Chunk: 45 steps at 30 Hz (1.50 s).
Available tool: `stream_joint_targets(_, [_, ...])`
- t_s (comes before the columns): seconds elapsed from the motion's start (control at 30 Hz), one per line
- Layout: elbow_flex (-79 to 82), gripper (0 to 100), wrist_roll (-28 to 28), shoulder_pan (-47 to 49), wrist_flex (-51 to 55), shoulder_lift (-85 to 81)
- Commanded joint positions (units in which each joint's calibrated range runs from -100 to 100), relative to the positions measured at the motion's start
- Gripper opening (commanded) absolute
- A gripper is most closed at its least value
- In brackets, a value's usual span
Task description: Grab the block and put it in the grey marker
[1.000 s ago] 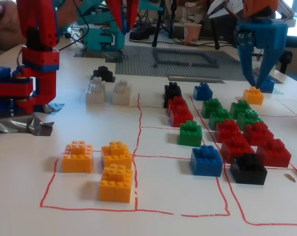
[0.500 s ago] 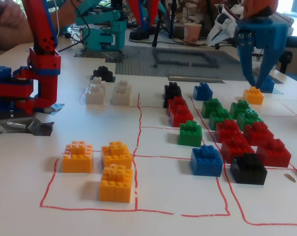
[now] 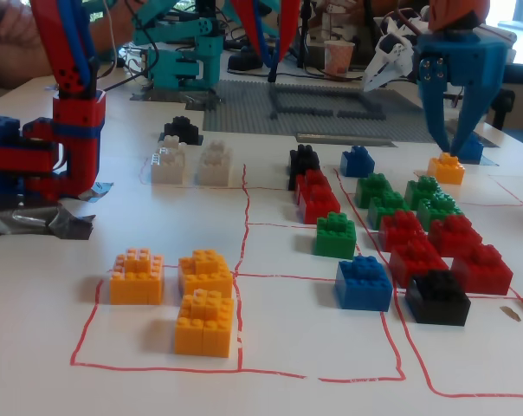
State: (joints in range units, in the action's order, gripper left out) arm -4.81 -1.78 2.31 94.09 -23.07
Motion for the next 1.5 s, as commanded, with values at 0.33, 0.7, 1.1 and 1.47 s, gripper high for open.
stream_joint_targets(0.33, [10.6, 0, 2.5, -10.2, -8.4, -3.3])
stream_joint_targets(0.7, [15.7, 0, -0.3, -7.7, -14.7, 3.9])
stream_joint_targets(1.1, [15.5, 0, -1.4, -2.2, -14.6, 5.5])
stream_joint_targets(1.47, [16.8, 0, -1.2, -2.3, -14.7, 5.5])
